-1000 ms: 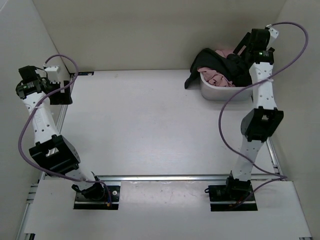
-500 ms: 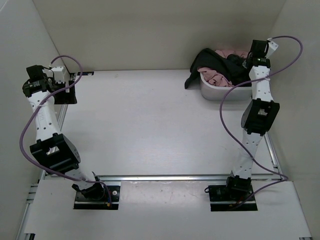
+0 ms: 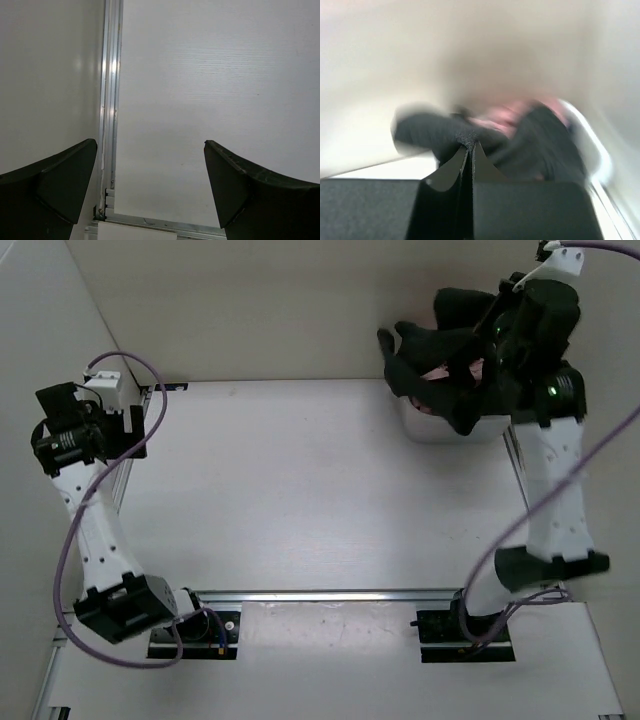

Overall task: Fold and stack the trousers
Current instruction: Grab the trousers from the pile

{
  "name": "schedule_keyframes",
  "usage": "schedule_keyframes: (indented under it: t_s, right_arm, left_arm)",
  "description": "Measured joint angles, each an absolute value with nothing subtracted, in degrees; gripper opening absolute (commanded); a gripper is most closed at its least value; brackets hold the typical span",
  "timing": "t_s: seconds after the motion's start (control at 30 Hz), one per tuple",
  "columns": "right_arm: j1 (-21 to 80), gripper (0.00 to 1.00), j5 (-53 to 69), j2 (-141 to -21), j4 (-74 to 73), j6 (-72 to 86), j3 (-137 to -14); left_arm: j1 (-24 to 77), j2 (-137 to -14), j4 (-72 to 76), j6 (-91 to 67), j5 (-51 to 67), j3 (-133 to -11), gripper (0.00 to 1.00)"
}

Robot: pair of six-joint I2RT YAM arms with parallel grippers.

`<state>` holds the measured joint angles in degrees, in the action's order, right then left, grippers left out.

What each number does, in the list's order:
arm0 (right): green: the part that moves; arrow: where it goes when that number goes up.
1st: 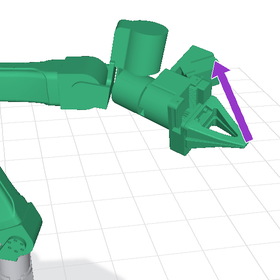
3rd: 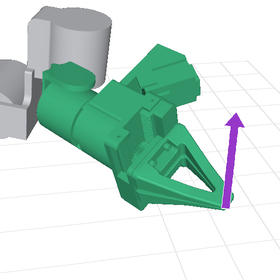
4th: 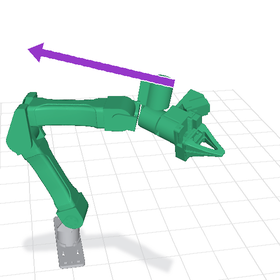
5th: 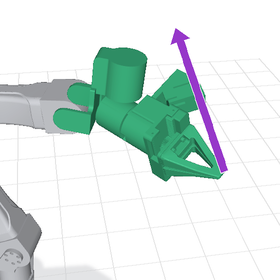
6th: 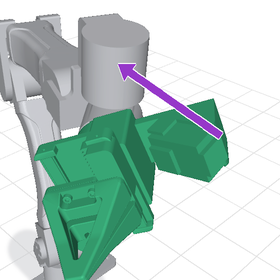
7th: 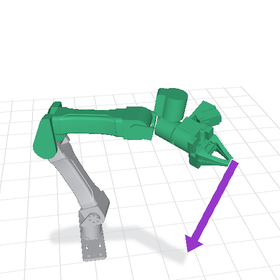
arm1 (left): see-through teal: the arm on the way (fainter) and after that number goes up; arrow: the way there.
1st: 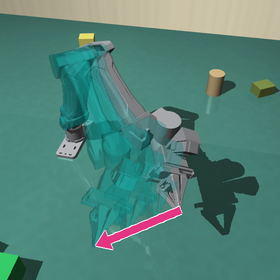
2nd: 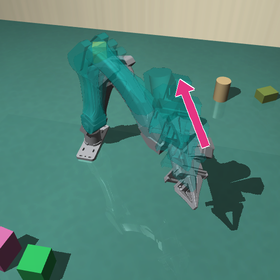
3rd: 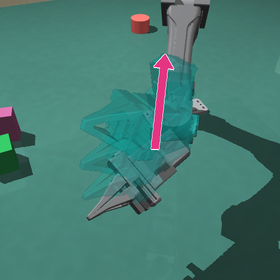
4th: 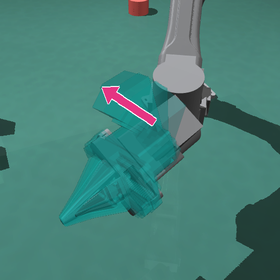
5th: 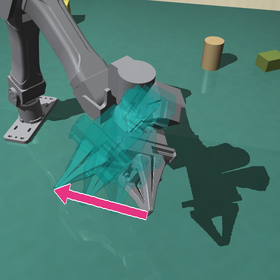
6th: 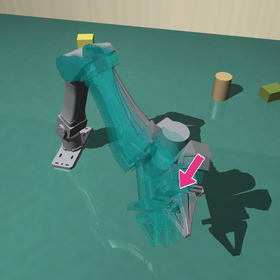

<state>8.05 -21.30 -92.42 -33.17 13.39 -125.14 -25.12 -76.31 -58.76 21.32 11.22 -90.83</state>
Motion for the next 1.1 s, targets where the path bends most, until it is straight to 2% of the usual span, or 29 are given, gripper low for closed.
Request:
schedule_keyframes:
  t_s: [0.13,0.3,0.4,0.5,0.6,0.63,0.67,0.7,0.77,0.87,0.93,1.03,1.1]
  right_arm:
    - [20.6,0.00,-15.8,-77.7,-30.2,10.9,-125.3]
    - [20.6,0.00,-7.2,-67.2,-27.4,19.1,-127.5]
    - [20.6,0.00,-1.2,-66.1,-24.0,25.1,-125.8]
    - [20.7,0.00,4.0,-67.2,-22.1,30.9,-118.1]
    - [23.6,0.00,5.8,-75.5,-22.3,35.4,-109.7]
    - [25.6,0.03,4.0,-80.2,-23.6,35.1,-109.7]
    - [27.2,0.15,1.9,-85.1,-25.2,34.4,-111.0]
    - [28.8,0.67,0.2,-90.9,-27.9,33.6,-114.3]
    - [30.8,0.99,-2.5,-104.1,-33.1,31.9,-123.6]
    - [31.6,0.99,-3.8,-121.8,-42.4,28.7,-140.7]
    - [31.6,0.99,-4.3,-126.3,-46.4,26.6,-143.4]
    - [31.7,0.99,-7.1,-117.4,-47.8,23.7,-125.4]
    - [31.6,0.99,-8.9,-103.4,-45.3,22.9,-106.0]
  left_arm:
    - [-25.1,-67.1,-60.3,22.4,10.4,-90.4,1.00]
    - [-25.1,-59.7,-63.2,23.9,10.0,-92.7,1.00]
    - [-25.1,-59.1,-64.7,24.5,10.1,-95.5,1.00]
    - [-25.1,-60.6,-65.8,24.8,10.1,-96.7,1.00]
    - [-25.1,-64.1,-67.1,25.0,10.7,-96.7,1.00]
    - [-25.1,-65.3,-67.3,25.0,11.0,-96.7,1.00]
    - [-25.1,-66.5,-67.4,24.9,11.1,-96.7,1.00]
    - [-25.1,-67.9,-67.5,24.8,11.4,-96.8,1.00]
    - [-25.1,-71.1,-68.3,24.4,11.6,-98.2,1.00]
    - [-25.1,-76.8,-70.0,24.2,12.4,-103.5,1.00]
    - [-25.1,-79.9,-71.2,25.0,13.3,-108.1,1.00]
    - [-25.1,-81.1,-72.0,27.5,14.7,-112.3,1.00]
    - [-25.1,-79.0,-72.2,30.9,15.9,-111.8,1.00]
